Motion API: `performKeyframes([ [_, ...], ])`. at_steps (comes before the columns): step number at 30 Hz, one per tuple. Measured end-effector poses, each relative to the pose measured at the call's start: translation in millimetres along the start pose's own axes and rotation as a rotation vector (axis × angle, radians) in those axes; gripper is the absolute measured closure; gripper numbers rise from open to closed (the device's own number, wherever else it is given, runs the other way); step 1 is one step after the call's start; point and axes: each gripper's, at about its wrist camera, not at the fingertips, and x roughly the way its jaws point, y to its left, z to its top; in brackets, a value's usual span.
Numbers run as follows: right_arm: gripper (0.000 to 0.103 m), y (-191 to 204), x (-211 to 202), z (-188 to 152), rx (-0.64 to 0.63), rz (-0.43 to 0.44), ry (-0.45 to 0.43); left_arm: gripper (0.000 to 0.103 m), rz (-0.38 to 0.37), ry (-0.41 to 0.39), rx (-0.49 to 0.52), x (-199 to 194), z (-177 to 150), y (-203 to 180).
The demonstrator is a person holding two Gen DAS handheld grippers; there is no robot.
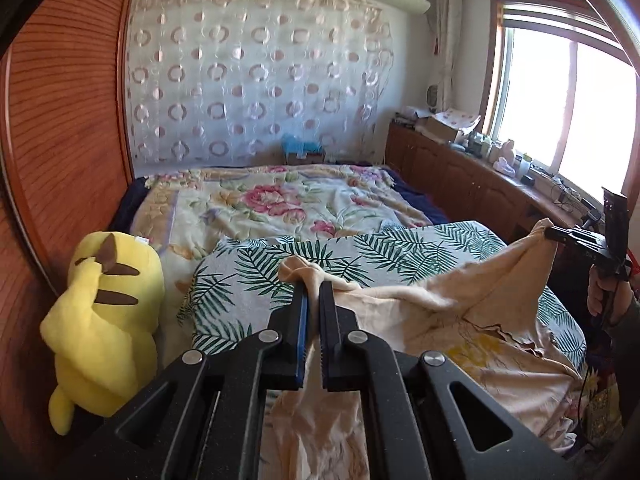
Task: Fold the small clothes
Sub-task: 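Lift the hem with both grippers and fold it toward the collar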
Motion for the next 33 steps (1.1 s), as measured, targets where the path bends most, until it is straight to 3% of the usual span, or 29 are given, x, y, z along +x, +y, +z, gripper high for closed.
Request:
performKeyframes([
  [6, 0.098, 14.5, -60.5, -33.1, -0.032, 0.008, -0.02, 0.097, 0.014, -0.054, 0.013, -64.4, -31.5, -12.8],
  [8, 0.098, 18.3, -82.5, -49.0, -0.033, 0.013, -0.011, 0.097, -0.026, -0.057, -0.028, -85.3, -51.6, -13.8],
  [10, 0.098, 21.5, -97.3, -64.7, -0.032, 0.019, 0.004, 0.097, -0.063, -0.043, -0.054, -96.6, -71.4, -16.1],
  [17, 0.098, 31.4, -142.4, -100.2, 0.009, 0.028, 0.068, 0.097, -0.043, 0.008, -0.111, -111.2, -128.9, -19.9],
  [25, 0.098, 45.4, -141.8, -104.7, -0.027, 0.009, 0.18, 0.097, 0.048, 0.072, -0.104, -97.5, -150.7, -14.1],
  [29, 0.098, 47.2, -129.2, -108.1, -0.027, 0.006, 0.228, 0.097, 0.042, 0.091, -0.107, -93.4, -154.0, -15.5],
  [33, 0.098, 48.5, -125.2, -107.8, -0.013, 0.006, 0.239, 0.094, 0.026, 0.061, -0.09, -104.2, -147.8, -20.7],
])
